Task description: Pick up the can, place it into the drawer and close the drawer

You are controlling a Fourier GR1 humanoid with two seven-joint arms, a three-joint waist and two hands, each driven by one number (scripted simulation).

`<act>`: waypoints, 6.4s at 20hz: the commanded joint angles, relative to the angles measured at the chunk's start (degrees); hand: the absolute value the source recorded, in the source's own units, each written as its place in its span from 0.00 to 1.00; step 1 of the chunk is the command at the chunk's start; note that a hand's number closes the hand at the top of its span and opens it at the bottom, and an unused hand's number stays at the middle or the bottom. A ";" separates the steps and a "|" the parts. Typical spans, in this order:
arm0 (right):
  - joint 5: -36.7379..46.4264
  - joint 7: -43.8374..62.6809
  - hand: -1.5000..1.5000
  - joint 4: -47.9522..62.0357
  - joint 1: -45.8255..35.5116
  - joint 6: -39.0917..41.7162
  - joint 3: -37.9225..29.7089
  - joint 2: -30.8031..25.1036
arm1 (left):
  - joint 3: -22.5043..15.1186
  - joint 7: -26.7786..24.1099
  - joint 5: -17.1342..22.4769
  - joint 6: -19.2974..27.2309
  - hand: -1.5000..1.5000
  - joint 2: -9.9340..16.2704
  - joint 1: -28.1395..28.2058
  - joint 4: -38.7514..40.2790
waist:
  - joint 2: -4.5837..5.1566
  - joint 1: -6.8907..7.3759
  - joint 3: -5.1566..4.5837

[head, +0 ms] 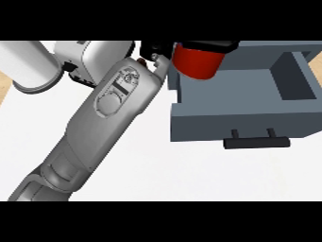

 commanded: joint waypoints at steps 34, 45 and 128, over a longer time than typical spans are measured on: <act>3.03 2.29 0.00 4.23 -10.57 -3.13 3.06 -1.46 | -16.48 -17.30 20.50 6.28 1.00 0.00 -17.89 37.87 | 1.70 -4.33 0.11; 1.85 2.58 0.00 4.73 -10.22 -1.94 2.82 -2.13 | -21.24 -16.79 23.23 10.67 0.00 0.00 -17.66 39.15 | 1.80 -5.90 0.16; 77.28 -10.89 0.00 95.29 -67.17 -51.26 6.66 -8.40 | -22.66 -0.83 25.27 15.36 0.00 26.75 7.33 -8.27 | 0.96 6.08 0.05</act>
